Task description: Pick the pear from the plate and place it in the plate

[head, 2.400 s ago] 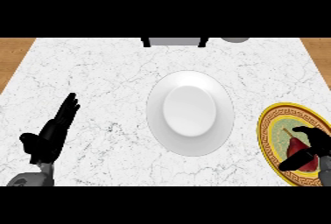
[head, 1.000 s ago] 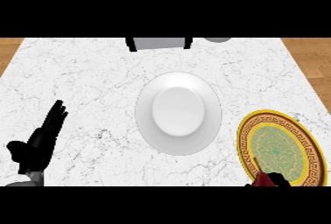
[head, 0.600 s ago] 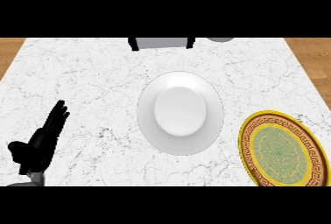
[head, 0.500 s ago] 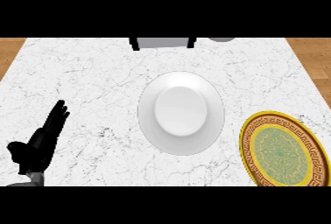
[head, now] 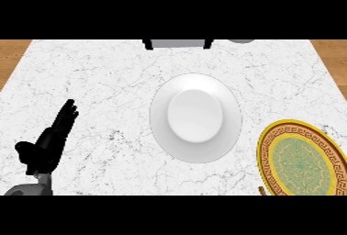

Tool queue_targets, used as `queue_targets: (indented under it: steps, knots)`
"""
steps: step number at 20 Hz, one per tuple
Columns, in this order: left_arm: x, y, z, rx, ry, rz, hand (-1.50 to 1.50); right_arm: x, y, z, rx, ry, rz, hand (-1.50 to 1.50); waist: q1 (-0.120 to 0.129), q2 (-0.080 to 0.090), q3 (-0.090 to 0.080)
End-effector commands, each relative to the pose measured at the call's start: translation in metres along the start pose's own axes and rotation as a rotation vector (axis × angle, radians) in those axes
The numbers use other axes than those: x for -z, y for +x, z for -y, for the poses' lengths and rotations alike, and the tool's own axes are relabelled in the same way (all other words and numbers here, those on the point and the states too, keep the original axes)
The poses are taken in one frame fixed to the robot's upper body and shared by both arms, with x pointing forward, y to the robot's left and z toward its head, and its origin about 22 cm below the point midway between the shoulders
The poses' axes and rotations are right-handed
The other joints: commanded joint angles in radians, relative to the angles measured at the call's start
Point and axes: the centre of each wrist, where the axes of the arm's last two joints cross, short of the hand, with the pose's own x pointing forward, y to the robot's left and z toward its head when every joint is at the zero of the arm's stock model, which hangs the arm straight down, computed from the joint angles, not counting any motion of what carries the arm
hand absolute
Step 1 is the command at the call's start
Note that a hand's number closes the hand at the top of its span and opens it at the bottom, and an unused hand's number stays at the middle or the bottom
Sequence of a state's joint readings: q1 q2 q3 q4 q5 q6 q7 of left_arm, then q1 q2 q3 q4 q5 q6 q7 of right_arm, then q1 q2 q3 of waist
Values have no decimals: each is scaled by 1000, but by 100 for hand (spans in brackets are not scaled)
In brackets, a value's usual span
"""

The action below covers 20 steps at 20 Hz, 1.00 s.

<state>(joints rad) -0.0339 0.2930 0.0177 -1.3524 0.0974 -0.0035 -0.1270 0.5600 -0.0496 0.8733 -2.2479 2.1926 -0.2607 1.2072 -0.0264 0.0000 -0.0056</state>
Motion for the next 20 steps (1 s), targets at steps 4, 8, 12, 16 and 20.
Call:
queue_targets:
  steps: [4,8,12,16,20]
  knots:
    - [6,0,5,-1,-30,18,0,-1,30,4,69,88,-158,150,42,17,2]
    - [7,9,3,0,-39,26,0,7,33,-6,94,118,-169,150,61,19,4]
    - [17,13,17,-13,-47,46,0,17,43,-20,116,123,-154,150,62,24,4]
    - [17,11,19,2,-67,47,0,44,56,-45,135,119,-172,150,81,31,5]
    - [18,11,19,-1,-74,49,0,72,71,-74,113,139,-223,150,94,31,6]
